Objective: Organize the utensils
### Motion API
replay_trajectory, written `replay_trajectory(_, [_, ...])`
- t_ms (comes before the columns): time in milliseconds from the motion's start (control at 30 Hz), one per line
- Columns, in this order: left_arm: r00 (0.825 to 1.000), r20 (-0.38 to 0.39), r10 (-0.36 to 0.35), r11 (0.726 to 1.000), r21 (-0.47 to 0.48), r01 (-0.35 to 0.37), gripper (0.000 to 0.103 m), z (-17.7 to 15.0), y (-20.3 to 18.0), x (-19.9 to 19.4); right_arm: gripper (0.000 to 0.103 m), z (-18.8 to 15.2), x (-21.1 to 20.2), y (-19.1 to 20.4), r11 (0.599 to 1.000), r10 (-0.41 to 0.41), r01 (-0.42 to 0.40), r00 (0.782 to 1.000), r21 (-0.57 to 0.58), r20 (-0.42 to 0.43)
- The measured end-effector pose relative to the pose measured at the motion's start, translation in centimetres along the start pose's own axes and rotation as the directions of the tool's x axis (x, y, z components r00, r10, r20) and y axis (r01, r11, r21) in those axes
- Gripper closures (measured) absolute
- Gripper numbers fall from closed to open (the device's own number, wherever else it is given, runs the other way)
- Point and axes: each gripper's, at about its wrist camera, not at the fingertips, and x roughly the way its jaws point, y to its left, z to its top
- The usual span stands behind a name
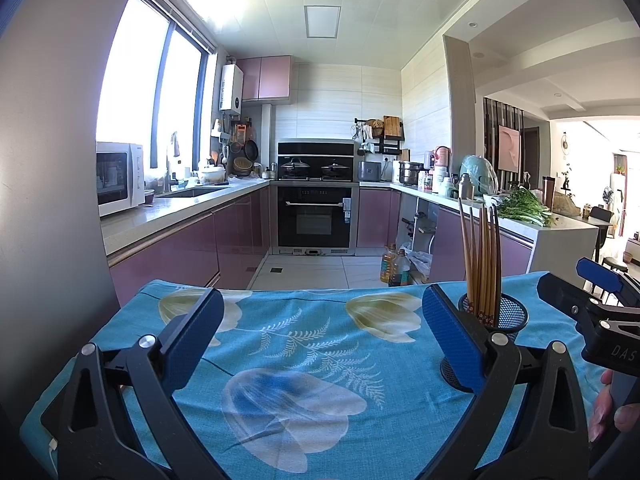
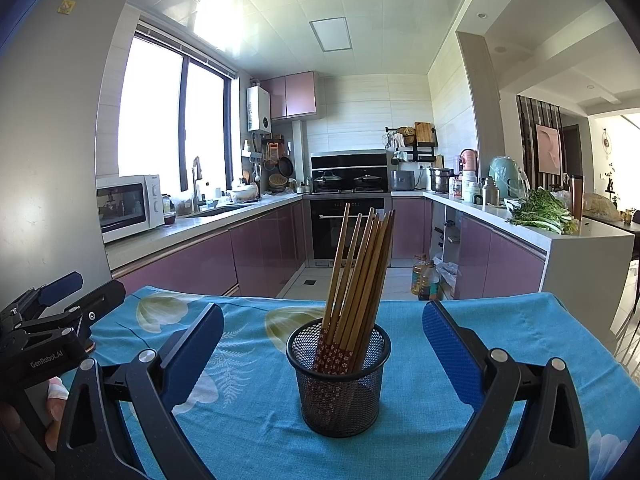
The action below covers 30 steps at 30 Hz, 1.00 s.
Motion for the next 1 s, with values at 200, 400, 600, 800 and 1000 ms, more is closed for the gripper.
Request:
replay_trajectory(200, [1.000, 0.000, -0.001, 1.000, -0.001, 0.001, 0.005, 0.04, 0.01, 0.00, 0.007, -0.04, 0.00, 0.01, 1.000, 0.001, -0.001, 1.000, 0.001, 0.000])
replay_trajectory(400, [1.000, -0.001, -0.001, 1.000, -0.001, 0.001, 0.005, 0.11, 0.03, 0.01, 0.007, 0.00, -0.02, 0.00, 1.000, 0.001, -0.001, 1.000, 0.000, 0.001])
replay_trajectory(600, [1.000, 0.000, 0.001, 1.000, -0.001, -0.001, 0.005, -0.15, 0.04, 0.04, 0.007, -0.01, 0.03, 0.00, 1.000, 0.001, -0.001, 1.000, 0.001, -0.001])
replay_trajectory(800, [1.000, -0.001, 0.000, 1.000, -0.001, 0.000, 0.005, -0.28, 0.02, 0.12, 0.007, 0.08, 0.01, 0.06, 1.000, 0.002, -0.002, 1.000, -0.001, 0.001])
replay_trajectory(1000, [1.000, -0.002, -0.001, 1.000, -0.002, 0.001, 0.005, -0.25, 0.03, 0.15, 0.007, 0.14, 0.00, 0.02, 1.000, 0.003, -0.003, 1.000, -0.001, 0.000])
